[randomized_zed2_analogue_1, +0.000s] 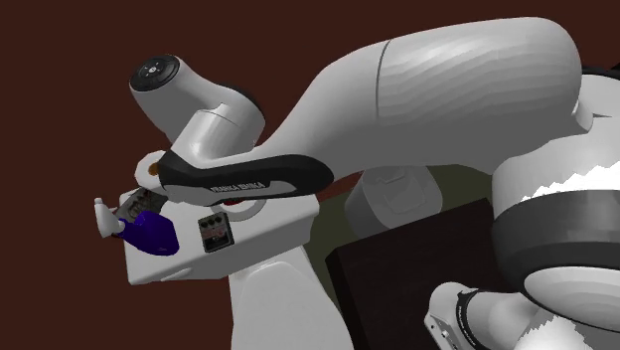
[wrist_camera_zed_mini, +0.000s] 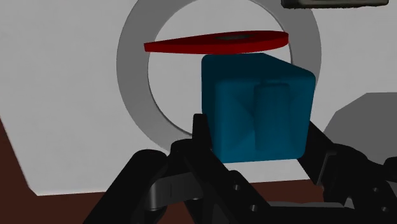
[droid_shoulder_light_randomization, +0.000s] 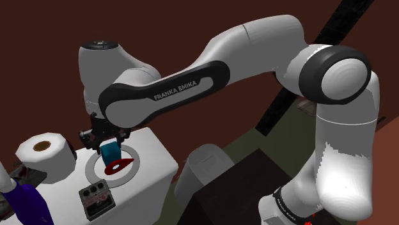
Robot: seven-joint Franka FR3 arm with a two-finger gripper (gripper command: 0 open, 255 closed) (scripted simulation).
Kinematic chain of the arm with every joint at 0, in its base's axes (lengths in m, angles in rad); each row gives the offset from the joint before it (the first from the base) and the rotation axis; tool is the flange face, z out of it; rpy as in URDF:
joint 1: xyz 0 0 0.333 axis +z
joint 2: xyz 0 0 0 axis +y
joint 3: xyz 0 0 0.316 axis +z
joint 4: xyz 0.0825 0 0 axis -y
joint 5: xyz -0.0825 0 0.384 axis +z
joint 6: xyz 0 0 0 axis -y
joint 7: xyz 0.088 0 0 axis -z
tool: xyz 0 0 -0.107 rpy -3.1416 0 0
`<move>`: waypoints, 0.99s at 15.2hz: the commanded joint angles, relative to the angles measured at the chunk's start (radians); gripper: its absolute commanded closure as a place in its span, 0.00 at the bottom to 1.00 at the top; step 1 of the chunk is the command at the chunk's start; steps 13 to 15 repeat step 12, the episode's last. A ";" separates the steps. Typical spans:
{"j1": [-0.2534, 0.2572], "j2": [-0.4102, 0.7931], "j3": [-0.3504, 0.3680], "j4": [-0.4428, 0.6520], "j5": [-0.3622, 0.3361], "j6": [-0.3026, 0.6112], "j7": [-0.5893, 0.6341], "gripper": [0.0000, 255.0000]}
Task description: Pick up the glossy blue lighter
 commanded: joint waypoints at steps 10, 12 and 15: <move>-0.013 -0.068 0.023 0.050 0.035 -0.112 -0.019 1.00; -0.013 -0.068 0.023 0.051 0.036 -0.114 -0.019 1.00; -0.013 -0.068 0.023 0.051 0.036 -0.114 -0.019 1.00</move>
